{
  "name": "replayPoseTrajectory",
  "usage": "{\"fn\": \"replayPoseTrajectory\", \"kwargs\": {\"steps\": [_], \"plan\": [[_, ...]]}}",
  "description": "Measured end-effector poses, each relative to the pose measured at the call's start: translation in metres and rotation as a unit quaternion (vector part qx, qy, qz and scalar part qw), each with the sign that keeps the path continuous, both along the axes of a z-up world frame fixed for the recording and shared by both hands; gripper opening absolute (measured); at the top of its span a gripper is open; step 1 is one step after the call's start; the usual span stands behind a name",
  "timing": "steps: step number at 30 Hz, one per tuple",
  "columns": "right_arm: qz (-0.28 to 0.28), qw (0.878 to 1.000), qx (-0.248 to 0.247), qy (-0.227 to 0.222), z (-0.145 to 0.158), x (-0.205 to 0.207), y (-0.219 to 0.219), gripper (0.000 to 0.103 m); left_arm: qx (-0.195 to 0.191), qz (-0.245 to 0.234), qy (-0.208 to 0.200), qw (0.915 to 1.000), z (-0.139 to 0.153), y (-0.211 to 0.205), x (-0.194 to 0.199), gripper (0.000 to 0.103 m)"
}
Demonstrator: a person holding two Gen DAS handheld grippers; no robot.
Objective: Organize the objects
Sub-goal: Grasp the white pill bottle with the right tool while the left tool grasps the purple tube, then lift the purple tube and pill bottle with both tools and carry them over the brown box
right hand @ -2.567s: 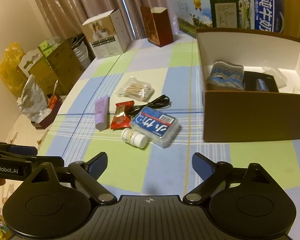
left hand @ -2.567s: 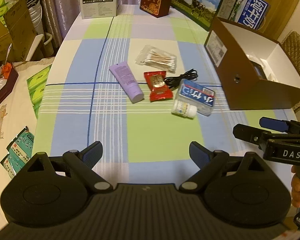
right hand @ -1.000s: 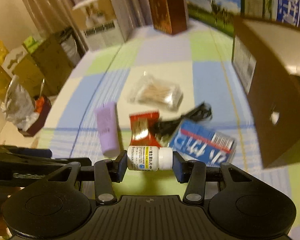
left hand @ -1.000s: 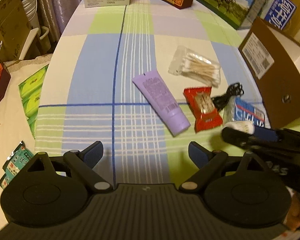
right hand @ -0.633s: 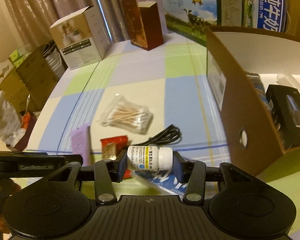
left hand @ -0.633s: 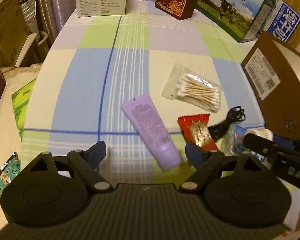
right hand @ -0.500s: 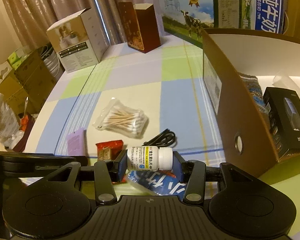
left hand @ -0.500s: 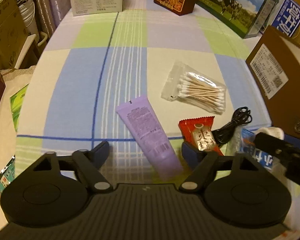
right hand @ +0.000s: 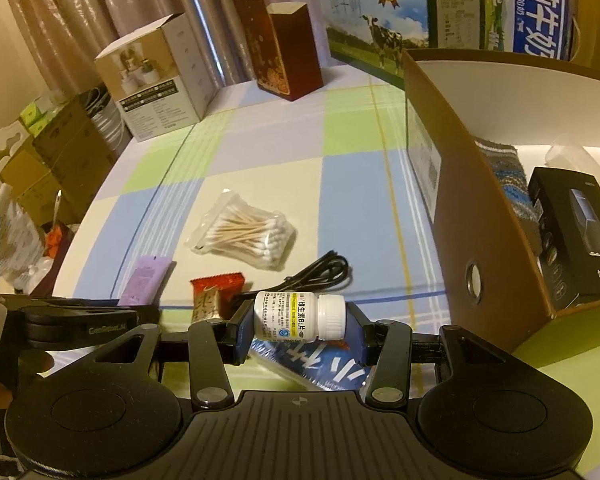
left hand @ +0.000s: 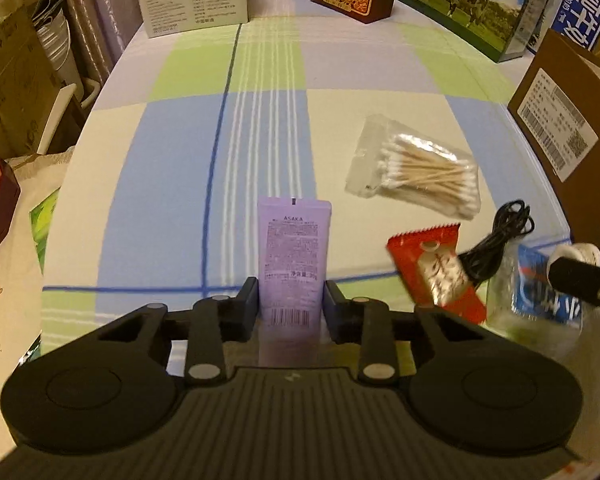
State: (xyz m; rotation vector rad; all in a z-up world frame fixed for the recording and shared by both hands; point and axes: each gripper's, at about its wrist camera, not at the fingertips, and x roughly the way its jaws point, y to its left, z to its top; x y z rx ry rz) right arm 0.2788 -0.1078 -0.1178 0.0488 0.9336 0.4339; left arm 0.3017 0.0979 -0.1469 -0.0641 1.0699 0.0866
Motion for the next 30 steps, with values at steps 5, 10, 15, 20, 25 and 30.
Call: {"fn": "replayPoseTrajectory", "kwargs": {"steps": [5,10,15,20,25,30], "plan": [[0.011,1.000,0.006,0.007,0.002,-0.011,-0.003,0.044,0.003,-0.005,0.014,0.9999,0.003,0.003,-0.027,0.029],[0.016,1.000,0.007,0.016,0.003,-0.026,-0.011,0.044,-0.008,-0.016,0.037,0.9991,0.007,-0.006,-0.067,0.029],[0.012,1.000,0.006,0.024,0.004,-0.041,-0.023,0.044,-0.023,-0.024,0.051,0.9981,0.010,-0.017,-0.091,0.029],[0.005,1.000,0.006,0.027,0.006,-0.054,-0.033,0.044,-0.027,-0.028,0.052,0.9979,0.008,-0.020,-0.085,0.044],[-0.004,1.000,0.010,0.023,0.011,-0.065,-0.044,0.044,-0.013,-0.033,0.050,0.9981,0.006,-0.027,-0.081,0.039],[-0.012,1.000,0.012,0.019,0.015,-0.075,-0.057,0.044,-0.003,-0.038,0.048,0.9981,0.007,-0.030,-0.086,0.030]]}}
